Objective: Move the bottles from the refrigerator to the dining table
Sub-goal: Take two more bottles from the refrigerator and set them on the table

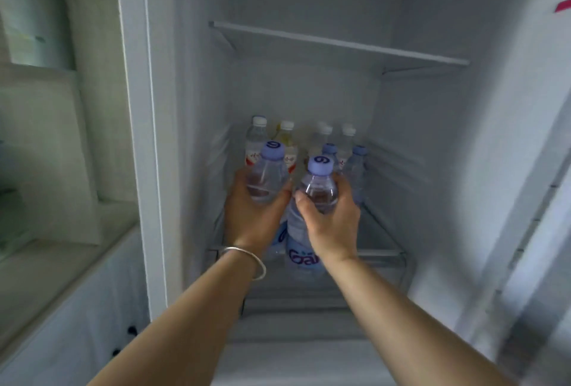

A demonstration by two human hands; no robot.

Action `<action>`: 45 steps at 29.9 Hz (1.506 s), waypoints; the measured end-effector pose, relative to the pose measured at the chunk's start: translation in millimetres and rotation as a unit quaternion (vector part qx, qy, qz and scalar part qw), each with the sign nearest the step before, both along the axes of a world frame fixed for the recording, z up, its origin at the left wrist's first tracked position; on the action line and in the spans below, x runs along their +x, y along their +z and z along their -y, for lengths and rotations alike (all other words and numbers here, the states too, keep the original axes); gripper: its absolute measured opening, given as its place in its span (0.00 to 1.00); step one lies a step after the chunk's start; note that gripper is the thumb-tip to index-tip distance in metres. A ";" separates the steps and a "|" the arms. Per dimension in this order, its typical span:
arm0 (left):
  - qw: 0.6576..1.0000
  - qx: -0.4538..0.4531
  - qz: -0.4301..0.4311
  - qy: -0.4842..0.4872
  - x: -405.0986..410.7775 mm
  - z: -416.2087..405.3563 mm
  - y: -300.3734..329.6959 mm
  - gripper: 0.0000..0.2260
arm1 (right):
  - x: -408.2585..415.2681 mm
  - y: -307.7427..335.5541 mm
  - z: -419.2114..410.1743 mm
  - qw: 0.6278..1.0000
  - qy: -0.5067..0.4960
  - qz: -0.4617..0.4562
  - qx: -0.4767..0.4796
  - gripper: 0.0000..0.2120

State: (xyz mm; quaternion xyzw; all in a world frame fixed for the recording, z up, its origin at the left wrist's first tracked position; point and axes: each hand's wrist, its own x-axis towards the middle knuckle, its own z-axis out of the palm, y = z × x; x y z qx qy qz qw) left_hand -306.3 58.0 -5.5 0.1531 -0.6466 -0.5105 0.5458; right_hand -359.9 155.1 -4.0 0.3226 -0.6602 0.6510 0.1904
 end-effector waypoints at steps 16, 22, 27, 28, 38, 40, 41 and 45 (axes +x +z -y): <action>0.935 -0.037 0.092 -0.340 170.1 -227.1 -32.5 0.16 | 207.0 -20.0 -265.6 0.940 -0.331 0.056 0.052 0.11; 0.895 -0.078 0.101 -0.428 213.8 -333.8 -30.3 0.16 | 276.6 -24.3 -371.4 0.902 -0.423 0.067 0.044 0.15; 0.856 -0.085 0.122 -0.495 250.9 -438.7 -36.5 0.16 | 336.0 -31.3 -479.9 0.868 -0.488 0.082 0.035 0.16; 0.849 -0.080 0.131 -0.505 259.0 -462.0 -38.8 0.17 | 349.9 -32.6 -504.5 0.861 -0.500 0.087 0.035 0.17; 0.789 -0.032 0.163 -0.592 320.2 -685.2 -72.1 0.17 | 444.9 -57.5 -711.8 0.794 -0.575 0.181 0.073 0.18; 0.781 -0.031 0.177 -0.598 319.7 -719.5 -79.9 0.19 | 444.4 -63.8 -742.0 0.784 -0.583 0.196 0.091 0.18; 0.777 -0.031 0.183 -0.601 316.8 -735.3 -83.4 0.19 | 441.2 -66.9 -756.4 0.779 -0.585 0.201 0.101 0.18; 0.771 -0.009 0.192 -0.607 289.6 -790.6 -90.9 0.16 | 411.7 -79.7 -810.4 0.765 -0.596 0.217 0.113 0.17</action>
